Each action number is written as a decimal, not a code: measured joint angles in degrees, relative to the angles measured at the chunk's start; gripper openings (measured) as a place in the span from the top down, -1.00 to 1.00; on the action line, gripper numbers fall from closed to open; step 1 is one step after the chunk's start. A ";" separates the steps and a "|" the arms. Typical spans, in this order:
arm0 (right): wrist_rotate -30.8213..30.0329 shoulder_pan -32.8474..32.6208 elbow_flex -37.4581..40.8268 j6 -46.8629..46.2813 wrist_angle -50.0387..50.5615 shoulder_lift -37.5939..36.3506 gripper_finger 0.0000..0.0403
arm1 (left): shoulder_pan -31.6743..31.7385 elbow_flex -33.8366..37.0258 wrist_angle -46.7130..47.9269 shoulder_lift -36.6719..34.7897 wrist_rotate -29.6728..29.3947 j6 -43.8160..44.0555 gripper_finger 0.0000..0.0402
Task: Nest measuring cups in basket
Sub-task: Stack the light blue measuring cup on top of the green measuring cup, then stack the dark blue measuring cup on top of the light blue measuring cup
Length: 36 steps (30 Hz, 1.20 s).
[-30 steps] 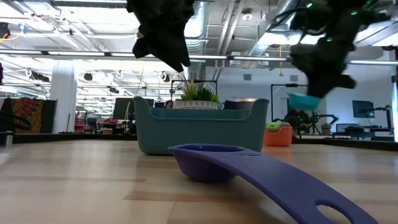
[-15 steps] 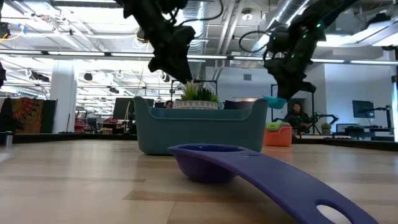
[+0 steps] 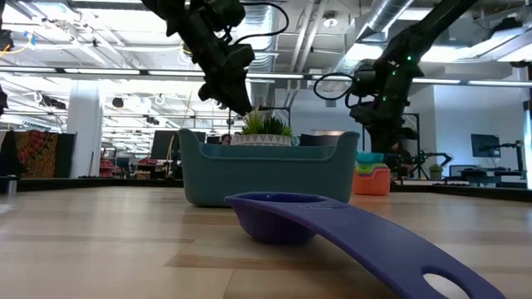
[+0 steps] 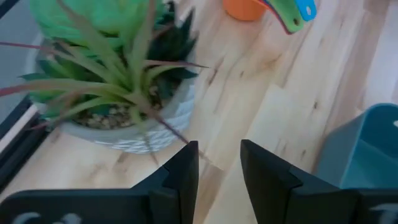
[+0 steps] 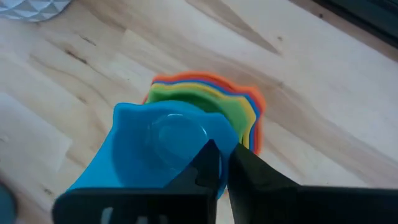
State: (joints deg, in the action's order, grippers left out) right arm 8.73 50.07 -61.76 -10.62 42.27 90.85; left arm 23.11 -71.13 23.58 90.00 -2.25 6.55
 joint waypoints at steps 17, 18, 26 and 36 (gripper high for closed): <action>-1.66 -0.71 0.00 -5.14 -0.97 -0.98 0.28 | 3.60 0.00 0.49 0.00 2.13 -5.14 0.47; -2.47 -1.20 0.00 -6.26 -1.08 -1.93 0.27 | 3.81 0.00 0.47 0.00 3.03 -5.40 0.47; -13.97 -10.34 0.00 -16.65 0.12 -13.04 0.27 | 4.22 0.00 1.57 0.00 4.97 -10.20 0.47; -18.44 -32.25 0.00 -30.04 5.68 -18.13 0.39 | 0.82 0.02 1.87 -2.83 4.98 -8.86 0.47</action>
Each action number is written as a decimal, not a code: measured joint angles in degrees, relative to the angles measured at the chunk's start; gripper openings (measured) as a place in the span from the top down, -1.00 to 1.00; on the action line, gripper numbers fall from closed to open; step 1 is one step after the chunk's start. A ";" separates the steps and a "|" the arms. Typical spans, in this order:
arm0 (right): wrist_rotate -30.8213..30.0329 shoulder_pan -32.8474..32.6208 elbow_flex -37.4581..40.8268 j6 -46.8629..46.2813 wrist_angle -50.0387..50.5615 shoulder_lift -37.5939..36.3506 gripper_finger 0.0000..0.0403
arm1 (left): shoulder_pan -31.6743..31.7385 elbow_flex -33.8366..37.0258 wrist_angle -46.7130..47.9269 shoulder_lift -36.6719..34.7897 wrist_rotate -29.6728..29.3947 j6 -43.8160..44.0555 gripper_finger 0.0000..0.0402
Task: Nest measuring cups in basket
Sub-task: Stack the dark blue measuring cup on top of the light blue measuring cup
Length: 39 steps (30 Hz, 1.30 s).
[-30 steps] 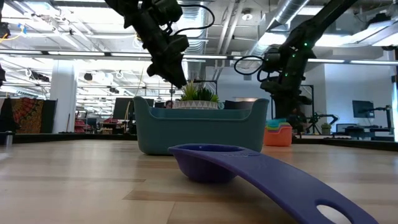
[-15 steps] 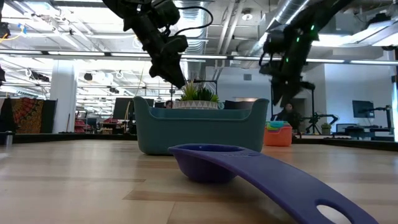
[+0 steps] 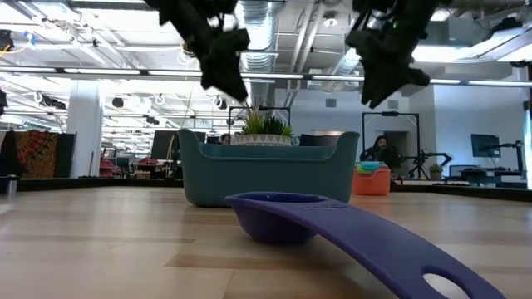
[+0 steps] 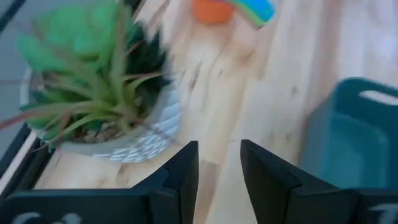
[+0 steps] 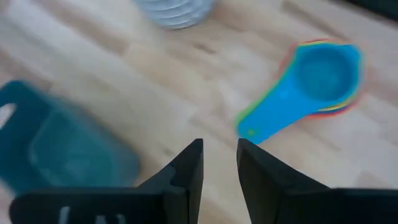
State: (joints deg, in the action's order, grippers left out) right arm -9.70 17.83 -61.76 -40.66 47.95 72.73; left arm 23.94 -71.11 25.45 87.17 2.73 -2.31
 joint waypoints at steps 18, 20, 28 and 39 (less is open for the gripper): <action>-7.58 -31.39 0.04 -16.14 -18.97 9.32 0.41 | -35.61 3.89 3.83 -17.52 -32.84 25.72 0.47; -7.51 -33.83 0.04 -15.97 -23.24 12.04 0.41 | -40.99 3.89 3.68 -17.38 -35.67 29.26 0.47; -2.86 -40.58 0.03 -16.22 -34.30 22.50 0.41 | -50.26 3.85 10.66 -13.80 -44.84 37.19 0.47; -2.06 -44.71 -11.26 -13.50 -32.84 37.66 0.40 | -50.63 3.90 25.23 -11.09 -37.42 44.71 0.47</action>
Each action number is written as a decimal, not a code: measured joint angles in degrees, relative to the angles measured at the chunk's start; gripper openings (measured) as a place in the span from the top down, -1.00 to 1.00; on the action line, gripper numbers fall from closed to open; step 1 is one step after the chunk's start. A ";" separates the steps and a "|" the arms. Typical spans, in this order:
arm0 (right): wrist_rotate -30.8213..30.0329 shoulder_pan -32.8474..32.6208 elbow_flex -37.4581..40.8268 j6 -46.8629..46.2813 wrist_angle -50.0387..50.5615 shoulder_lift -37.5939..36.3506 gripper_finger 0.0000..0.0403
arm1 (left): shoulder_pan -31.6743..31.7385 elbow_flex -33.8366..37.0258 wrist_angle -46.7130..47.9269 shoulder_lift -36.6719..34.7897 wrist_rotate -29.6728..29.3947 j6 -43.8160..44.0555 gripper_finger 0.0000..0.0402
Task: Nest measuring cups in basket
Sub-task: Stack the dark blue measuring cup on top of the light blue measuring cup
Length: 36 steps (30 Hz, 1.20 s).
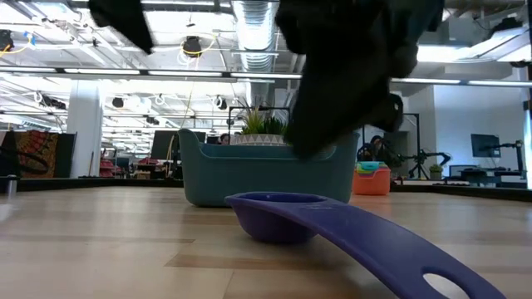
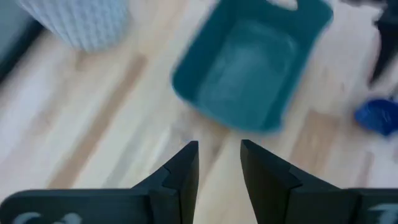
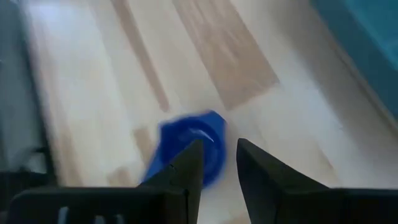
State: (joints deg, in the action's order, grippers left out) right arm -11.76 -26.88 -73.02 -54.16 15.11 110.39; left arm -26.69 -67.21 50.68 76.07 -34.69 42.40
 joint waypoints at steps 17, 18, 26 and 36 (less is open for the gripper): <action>2.07 0.39 -15.91 0.21 16.59 12.74 0.34 | -7.61 0.01 8.92 0.00 0.84 6.35 0.47; 2.09 0.49 -15.91 0.02 16.87 12.74 0.39 | -7.78 0.01 9.03 0.00 0.83 6.36 0.47; 3.32 1.32 -15.85 -5.03 17.54 12.13 0.94 | -11.07 0.01 11.18 0.02 0.50 8.76 0.47; 6.01 1.43 -15.84 -17.61 18.96 7.21 0.96 | -13.89 0.01 15.84 0.02 -3.72 9.74 0.47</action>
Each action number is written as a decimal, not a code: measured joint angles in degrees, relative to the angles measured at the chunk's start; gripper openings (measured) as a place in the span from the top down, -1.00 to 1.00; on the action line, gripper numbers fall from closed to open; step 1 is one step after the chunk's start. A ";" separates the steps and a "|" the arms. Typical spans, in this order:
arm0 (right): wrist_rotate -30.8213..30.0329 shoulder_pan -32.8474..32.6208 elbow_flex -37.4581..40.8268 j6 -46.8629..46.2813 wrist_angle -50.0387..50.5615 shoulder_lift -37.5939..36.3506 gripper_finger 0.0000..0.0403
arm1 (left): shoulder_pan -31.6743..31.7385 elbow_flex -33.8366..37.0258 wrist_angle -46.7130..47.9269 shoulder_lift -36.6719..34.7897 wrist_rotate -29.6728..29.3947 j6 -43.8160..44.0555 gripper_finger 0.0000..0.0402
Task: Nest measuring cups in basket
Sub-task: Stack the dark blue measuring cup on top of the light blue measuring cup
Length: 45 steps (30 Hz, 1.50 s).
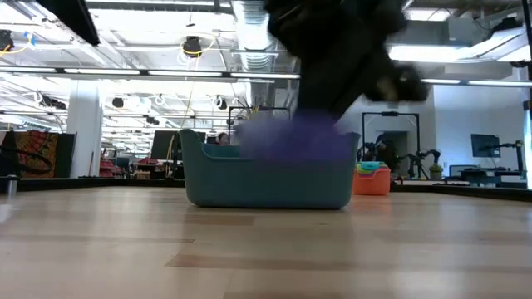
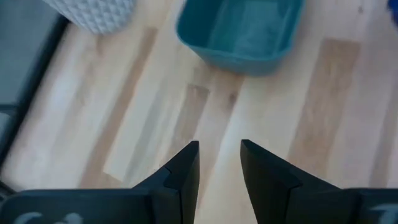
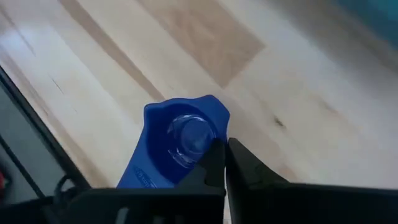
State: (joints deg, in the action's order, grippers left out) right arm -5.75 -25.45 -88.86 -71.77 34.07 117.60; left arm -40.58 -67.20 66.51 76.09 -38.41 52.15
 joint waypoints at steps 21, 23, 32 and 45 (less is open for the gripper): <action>-15.61 27.60 1.16 16.24 38.91 -27.10 0.98 | 21.89 0.00 -22.69 0.00 11.96 -27.71 0.47; -14.24 33.70 3.42 21.48 36.02 -29.62 0.96 | 25.67 0.00 -22.38 0.00 13.98 -28.39 0.47; -1.29 58.65 19.07 41.75 23.28 -37.71 0.97 | 39.30 0.00 -24.01 0.00 15.68 -29.42 0.47; 19.38 78.85 28.39 53.76 9.10 -33.61 0.90 | 47.54 0.00 -31.31 0.00 17.11 -25.06 0.47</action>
State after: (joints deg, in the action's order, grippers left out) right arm 13.63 53.40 -60.47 -18.01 43.17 83.99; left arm 6.96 -67.20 35.20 76.09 -21.30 27.09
